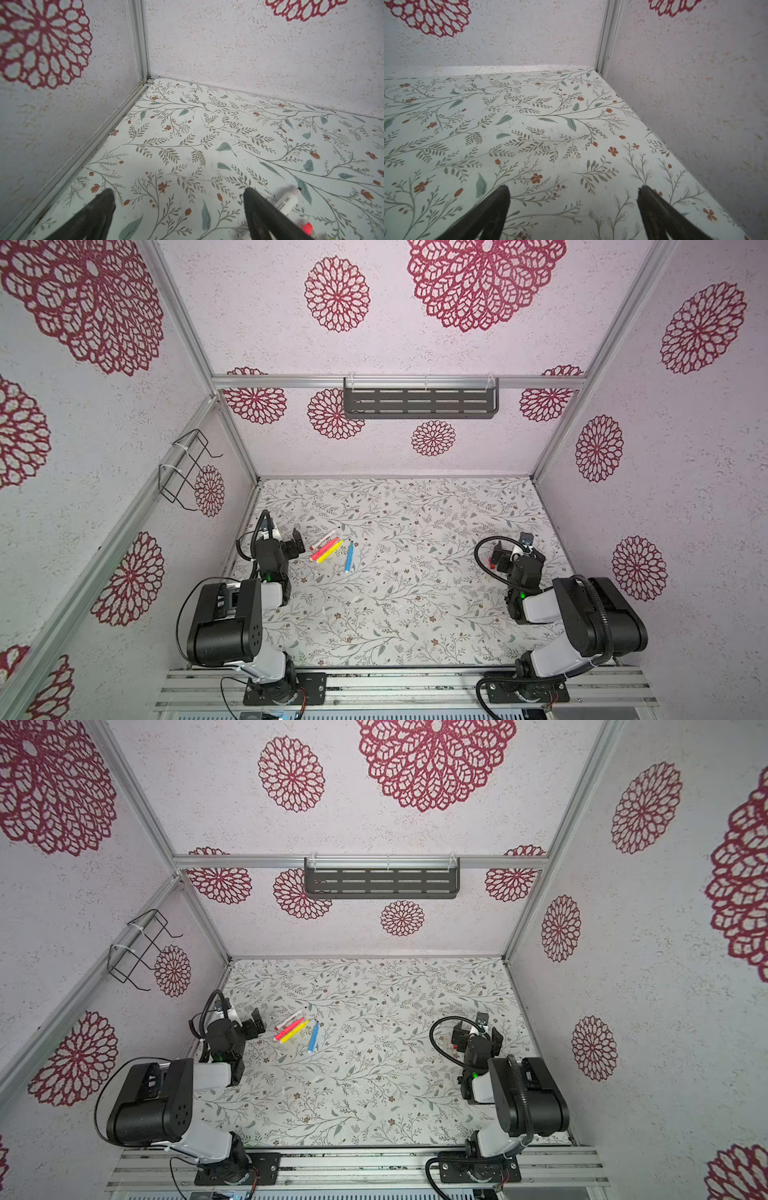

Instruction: Insert the pens into the pen caps

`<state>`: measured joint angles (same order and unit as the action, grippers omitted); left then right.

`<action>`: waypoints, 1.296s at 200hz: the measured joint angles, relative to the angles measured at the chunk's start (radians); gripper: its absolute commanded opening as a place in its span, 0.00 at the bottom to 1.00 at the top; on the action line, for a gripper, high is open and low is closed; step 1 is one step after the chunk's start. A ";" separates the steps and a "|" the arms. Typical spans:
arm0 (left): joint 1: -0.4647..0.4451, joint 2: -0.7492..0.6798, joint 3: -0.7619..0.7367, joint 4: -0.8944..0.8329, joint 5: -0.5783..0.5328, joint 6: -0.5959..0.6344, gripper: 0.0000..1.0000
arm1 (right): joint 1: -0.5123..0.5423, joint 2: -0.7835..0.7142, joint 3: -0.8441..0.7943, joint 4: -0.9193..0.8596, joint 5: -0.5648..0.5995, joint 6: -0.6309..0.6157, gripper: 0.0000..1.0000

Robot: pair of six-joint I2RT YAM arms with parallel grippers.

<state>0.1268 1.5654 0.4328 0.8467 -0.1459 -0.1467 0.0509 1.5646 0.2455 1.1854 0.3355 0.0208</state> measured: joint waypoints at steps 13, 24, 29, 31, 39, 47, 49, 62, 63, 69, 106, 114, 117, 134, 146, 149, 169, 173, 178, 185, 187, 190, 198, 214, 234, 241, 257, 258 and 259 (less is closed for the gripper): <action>0.000 0.000 0.000 0.000 0.000 0.000 0.99 | 0.000 0.000 0.000 0.000 0.000 0.000 0.99; 0.000 0.000 0.000 0.000 0.000 0.000 0.99 | 0.000 0.000 0.000 0.000 0.000 0.000 0.99; 0.000 0.000 0.000 0.000 0.000 0.000 0.99 | 0.000 0.000 0.000 0.000 0.000 0.000 0.99; 0.000 0.000 0.000 0.000 0.000 0.000 0.99 | 0.000 0.000 0.000 0.000 0.000 0.000 0.99; 0.000 0.000 0.000 0.000 0.000 0.000 0.99 | 0.000 0.000 0.000 0.000 0.000 0.000 0.99; 0.000 0.000 0.000 0.000 0.000 0.000 0.99 | 0.000 0.000 0.000 0.000 0.000 0.000 0.99; 0.000 0.000 0.000 0.000 0.000 0.000 0.99 | 0.000 0.000 0.000 0.000 0.000 0.000 0.99; 0.000 0.000 0.000 0.000 0.000 0.000 0.99 | 0.000 0.000 0.000 0.000 0.000 0.000 0.99; 0.000 0.000 0.000 0.000 0.000 0.000 0.99 | 0.000 0.000 0.000 0.000 0.000 0.000 0.99; 0.000 0.000 0.000 0.000 0.000 0.000 0.99 | 0.000 0.000 0.000 0.000 0.000 0.000 0.99; 0.000 0.000 0.000 0.000 0.000 0.000 0.99 | 0.000 0.000 0.000 0.000 0.000 0.000 0.99; 0.000 0.000 0.000 0.000 0.000 0.000 0.99 | 0.000 0.000 0.000 0.000 0.000 0.000 0.99; 0.000 0.000 0.000 0.000 0.000 0.000 0.99 | 0.000 0.000 0.000 0.000 0.000 0.000 0.99; 0.000 0.000 0.000 0.000 0.000 0.000 0.99 | 0.000 0.000 0.000 0.000 0.000 0.000 0.99; 0.000 0.000 0.000 0.000 0.000 0.000 0.99 | 0.000 0.000 0.000 0.000 0.000 0.000 0.99; 0.000 0.000 0.000 0.000 0.000 0.000 0.99 | 0.000 0.000 0.000 0.000 0.000 0.000 0.99; 0.000 0.000 0.000 0.000 0.000 0.000 0.99 | 0.000 0.000 0.000 0.000 0.000 0.000 0.99; 0.000 0.000 0.000 0.000 0.000 0.000 0.99 | 0.000 0.000 0.000 0.000 0.000 0.000 0.99; 0.000 0.000 0.000 0.000 0.000 0.000 0.99 | 0.000 0.000 0.000 0.000 0.000 0.000 0.99; 0.000 0.000 0.000 0.000 0.000 0.000 0.99 | 0.000 0.000 0.000 0.000 0.000 0.000 0.99; 0.000 0.000 0.000 0.000 0.000 0.000 0.99 | 0.000 0.000 0.000 0.000 0.000 0.000 0.99; 0.000 0.000 0.000 0.000 0.000 0.000 0.99 | 0.000 0.000 0.000 0.000 0.000 0.000 0.99; 0.000 0.000 0.000 0.000 0.000 0.000 0.99 | 0.000 0.000 0.000 0.000 0.000 0.000 0.99; 0.000 0.000 0.000 0.000 0.000 0.000 0.99 | 0.000 0.000 0.000 0.000 0.000 0.000 0.99; 0.002 0.000 0.000 0.000 0.004 0.000 0.99 | 0.000 0.000 0.000 0.000 0.000 0.000 0.99; 0.006 0.000 0.000 0.000 0.008 -0.001 0.99 | 0.000 0.000 0.000 0.000 0.000 0.000 0.99; 0.011 0.000 0.000 0.000 0.018 -0.002 0.99 | 0.000 0.000 0.000 0.000 0.000 0.000 0.99; 0.011 0.000 0.000 0.000 0.018 -0.002 0.99 | 0.000 0.000 0.000 0.000 0.000 0.000 0.99; 0.011 0.000 0.000 -0.001 0.018 -0.002 0.99 | 0.000 0.000 0.000 0.000 0.000 0.000 0.99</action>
<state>0.1379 1.5654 0.4328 0.8459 -0.1280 -0.1490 0.0509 1.5646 0.2455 1.1851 0.3351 0.0204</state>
